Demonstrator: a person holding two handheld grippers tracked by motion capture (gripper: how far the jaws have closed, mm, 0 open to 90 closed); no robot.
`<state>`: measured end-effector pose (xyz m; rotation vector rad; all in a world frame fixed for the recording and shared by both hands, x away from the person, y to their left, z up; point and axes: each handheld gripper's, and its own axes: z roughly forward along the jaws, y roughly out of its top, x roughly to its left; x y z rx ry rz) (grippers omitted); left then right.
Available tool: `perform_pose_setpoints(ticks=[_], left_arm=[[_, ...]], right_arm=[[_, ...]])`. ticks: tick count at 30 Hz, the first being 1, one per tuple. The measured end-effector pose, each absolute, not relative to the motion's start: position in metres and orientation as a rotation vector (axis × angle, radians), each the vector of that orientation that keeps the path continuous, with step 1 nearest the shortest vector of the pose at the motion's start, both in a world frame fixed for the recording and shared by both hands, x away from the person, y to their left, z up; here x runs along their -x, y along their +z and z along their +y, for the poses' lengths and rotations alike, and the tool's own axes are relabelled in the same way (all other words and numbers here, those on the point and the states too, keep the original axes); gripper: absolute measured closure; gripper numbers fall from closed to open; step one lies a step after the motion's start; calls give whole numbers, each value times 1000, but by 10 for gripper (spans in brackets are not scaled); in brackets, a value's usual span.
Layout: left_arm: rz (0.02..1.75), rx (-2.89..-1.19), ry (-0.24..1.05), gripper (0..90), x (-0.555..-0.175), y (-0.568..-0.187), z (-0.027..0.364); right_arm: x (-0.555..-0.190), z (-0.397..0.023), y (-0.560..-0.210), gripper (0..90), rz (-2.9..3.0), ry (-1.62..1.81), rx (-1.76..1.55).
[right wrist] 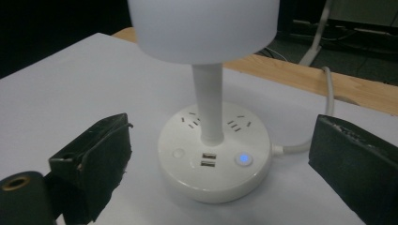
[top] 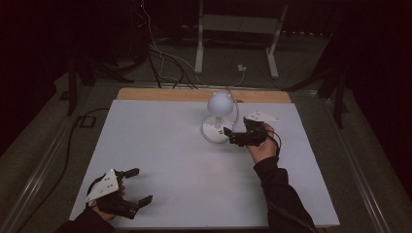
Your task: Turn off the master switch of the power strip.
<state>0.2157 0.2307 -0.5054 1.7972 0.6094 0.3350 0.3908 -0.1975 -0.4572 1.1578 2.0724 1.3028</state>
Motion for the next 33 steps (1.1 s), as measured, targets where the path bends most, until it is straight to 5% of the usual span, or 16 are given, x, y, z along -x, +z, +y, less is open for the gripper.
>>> perform_pose_setpoints(ticks=[16, 20, 22, 26, 33], left_arm=[[607, -1805, 332, 3, -216, -506, 230], [608, -1802, 334, 3, -216, -506, 231], [610, -1800, 334, 3, -216, -506, 231], [608, -1804, 332, 3, -216, -506, 230], [610, -1802, 332, 3, -216, -506, 230]], right_arm=[[-405, -190, -469, 231, 2007, 1237, -1258], [-407, -189, -470, 334, 1999, 1230, -1311], [-408, -188, -470, 473, 1982, 1210, -1338], [-409, -188, -470, 613, 1955, 1229, -1361], [-412, -187, -474, 751, 1946, 1207, -1366]])
